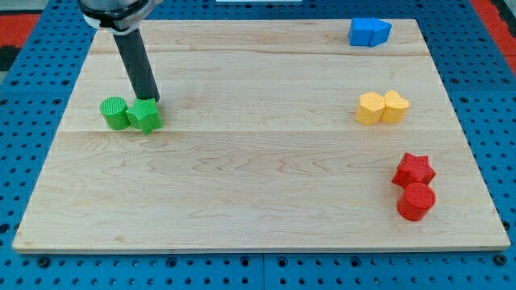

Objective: Push the green star bottom of the green circle

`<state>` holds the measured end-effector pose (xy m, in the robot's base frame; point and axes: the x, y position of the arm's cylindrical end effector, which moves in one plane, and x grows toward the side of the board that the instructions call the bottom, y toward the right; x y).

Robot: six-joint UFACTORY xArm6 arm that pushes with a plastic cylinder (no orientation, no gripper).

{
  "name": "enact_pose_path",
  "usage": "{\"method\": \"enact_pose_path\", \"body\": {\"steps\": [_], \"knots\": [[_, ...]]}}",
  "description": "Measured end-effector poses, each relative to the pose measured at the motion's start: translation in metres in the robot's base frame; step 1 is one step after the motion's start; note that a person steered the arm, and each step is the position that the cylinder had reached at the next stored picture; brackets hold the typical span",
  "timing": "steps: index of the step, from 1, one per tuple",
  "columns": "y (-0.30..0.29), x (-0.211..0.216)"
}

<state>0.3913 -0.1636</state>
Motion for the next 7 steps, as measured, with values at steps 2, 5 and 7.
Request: {"method": "enact_pose_path", "body": {"steps": [2, 5, 7], "knots": [[0.021, 0.024], [-0.026, 0.030], [-0.054, 0.047]]}}
